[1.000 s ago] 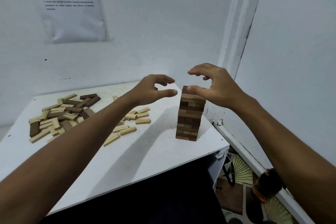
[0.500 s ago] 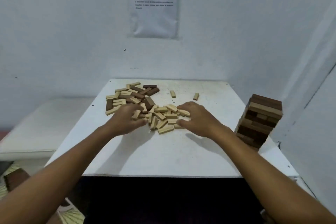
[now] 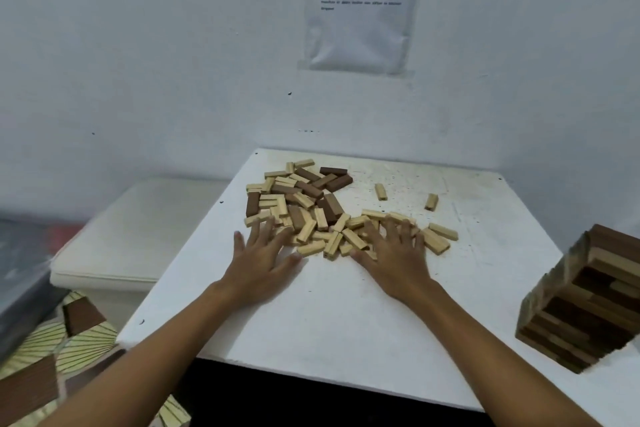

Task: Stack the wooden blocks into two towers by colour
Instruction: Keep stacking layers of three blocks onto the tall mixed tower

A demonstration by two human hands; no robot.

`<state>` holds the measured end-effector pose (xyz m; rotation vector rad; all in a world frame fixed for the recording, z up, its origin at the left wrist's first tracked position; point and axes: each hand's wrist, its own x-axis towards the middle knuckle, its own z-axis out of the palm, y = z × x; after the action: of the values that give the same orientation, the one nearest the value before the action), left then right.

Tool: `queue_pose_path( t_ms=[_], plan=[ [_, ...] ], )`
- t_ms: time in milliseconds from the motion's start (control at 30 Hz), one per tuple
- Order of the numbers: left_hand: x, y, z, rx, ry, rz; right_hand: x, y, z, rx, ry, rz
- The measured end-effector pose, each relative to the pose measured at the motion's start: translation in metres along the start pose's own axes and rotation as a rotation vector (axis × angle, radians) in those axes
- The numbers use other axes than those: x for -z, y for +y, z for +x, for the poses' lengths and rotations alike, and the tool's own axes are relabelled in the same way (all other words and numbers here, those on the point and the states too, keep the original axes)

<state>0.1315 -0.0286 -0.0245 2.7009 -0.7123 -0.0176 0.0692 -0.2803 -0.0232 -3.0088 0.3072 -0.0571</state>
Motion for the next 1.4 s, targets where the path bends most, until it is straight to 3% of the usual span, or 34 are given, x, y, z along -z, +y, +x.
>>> queue_pose_path(
  t_ms=[233, 333, 433, 533, 633, 900, 1033, 1267, 1400],
  plan=[
    [0.018, -0.014, 0.041, -0.059, 0.083, -0.120, 0.026, -0.001, 0.049, -0.092, 0.091, 0.123],
    [0.020, -0.015, 0.064, -0.139, 0.100, -0.097, 0.037, -0.022, 0.062, 0.046, 0.209, 0.354],
    [0.021, -0.004, 0.081, -0.210, 0.082, -0.124, 0.042, -0.041, 0.077, 0.224, 0.146, 0.526],
    [0.016, 0.003, 0.095, -0.288, 0.022, -0.089, 0.037, -0.050, 0.095, 0.324, 0.009, 0.487],
    [0.013, 0.003, 0.103, -0.263, -0.045, -0.046, 0.029, -0.050, 0.110, 0.292, -0.061, 0.351],
    [0.013, 0.006, 0.116, -0.220, 0.155, -0.042, 0.014, -0.023, 0.135, 0.215, 0.165, 0.336],
    [0.019, 0.020, 0.124, -0.235, 0.047, -0.090, 0.017, -0.014, 0.144, 0.105, 0.179, 0.368],
    [0.021, 0.042, 0.140, -0.171, -0.137, -0.025, 0.025, 0.002, 0.165, 0.078, -0.147, 0.203],
    [0.021, 0.046, 0.144, -0.145, -0.136, -0.019, 0.027, 0.003, 0.166, 0.073, -0.059, 0.217]
  ],
)
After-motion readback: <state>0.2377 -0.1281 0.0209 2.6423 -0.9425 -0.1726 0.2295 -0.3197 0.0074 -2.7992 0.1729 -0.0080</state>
